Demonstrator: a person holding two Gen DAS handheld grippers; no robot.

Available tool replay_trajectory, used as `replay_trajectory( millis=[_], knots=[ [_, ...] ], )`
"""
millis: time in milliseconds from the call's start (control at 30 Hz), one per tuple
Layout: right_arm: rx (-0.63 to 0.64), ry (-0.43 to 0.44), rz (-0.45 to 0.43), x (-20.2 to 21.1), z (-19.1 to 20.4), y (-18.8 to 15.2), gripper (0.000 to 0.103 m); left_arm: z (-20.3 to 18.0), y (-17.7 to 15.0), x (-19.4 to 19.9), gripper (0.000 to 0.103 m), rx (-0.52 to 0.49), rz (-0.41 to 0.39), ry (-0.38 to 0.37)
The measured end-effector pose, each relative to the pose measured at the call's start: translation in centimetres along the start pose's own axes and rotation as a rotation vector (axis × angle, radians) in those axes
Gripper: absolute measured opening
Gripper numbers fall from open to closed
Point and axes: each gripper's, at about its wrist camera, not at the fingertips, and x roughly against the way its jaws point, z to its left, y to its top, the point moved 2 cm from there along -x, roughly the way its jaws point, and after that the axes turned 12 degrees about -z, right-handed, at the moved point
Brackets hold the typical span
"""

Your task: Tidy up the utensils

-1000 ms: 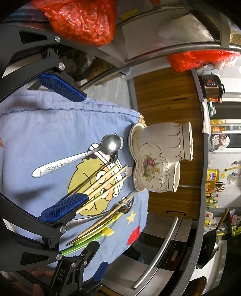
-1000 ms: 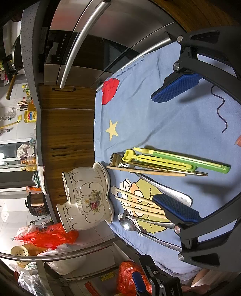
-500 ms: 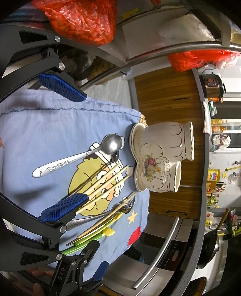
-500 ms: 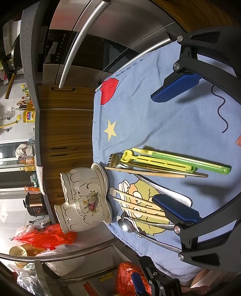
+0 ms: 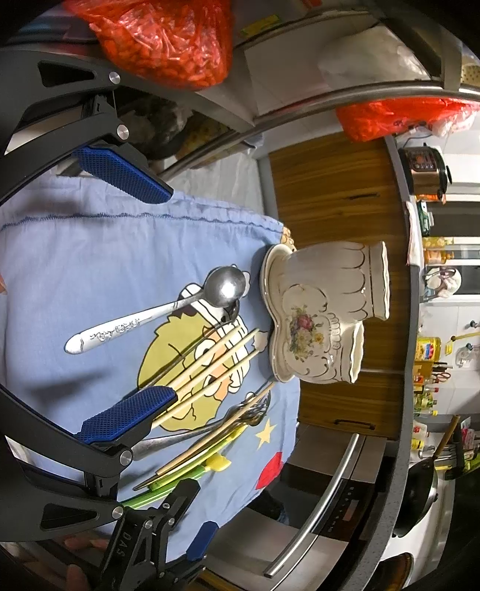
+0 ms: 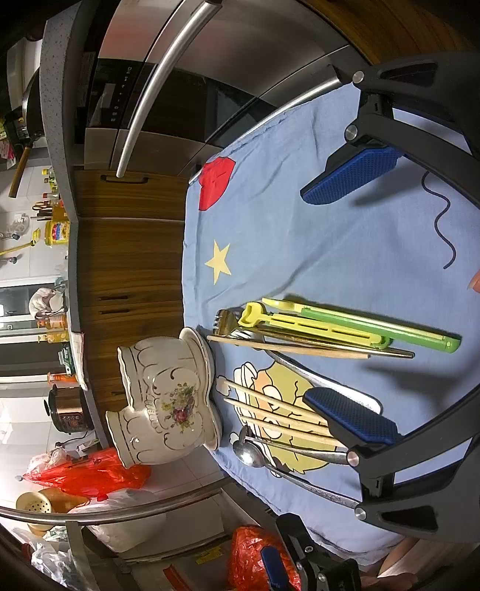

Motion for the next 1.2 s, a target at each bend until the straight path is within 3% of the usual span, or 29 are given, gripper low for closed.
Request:
replay_trajectory(
  millis=[167,200,367,767,1067,1200],
  knots=[
    [0.002,-0.004,0.014,-0.2,-0.1,0.0,0.098,0.1,0.0,-0.3,0.098,-0.003,0.007,-0.001],
    [-0.015,0.004,-0.025,-0.1,-0.1,0.0,0.098,0.1,0.0,-0.3,0.098,-0.004,0.007,0.000],
    [-0.010,0.001,-0.043,-0.1,-0.2,0.1,0.098,0.1,0.0,-0.4,0.098,-0.005,0.005,0.004],
    [0.036,-0.002,0.009,-1.5,-0.4,0.9,0.098,0.0,0.5,-0.9,0.098,-0.018,-0.004,0.028],
    [0.000,0.087,0.038,-2.8,-1.1,1.8,0.098,1.4,1.9,-2.9,0.098,-0.001,-0.032,0.039],
    [-0.001,0.119,0.048,-3.2,-1.1,2.0,0.093,1.5,2.9,-4.6,0.098,-0.066,-0.060,0.050]
  ],
)
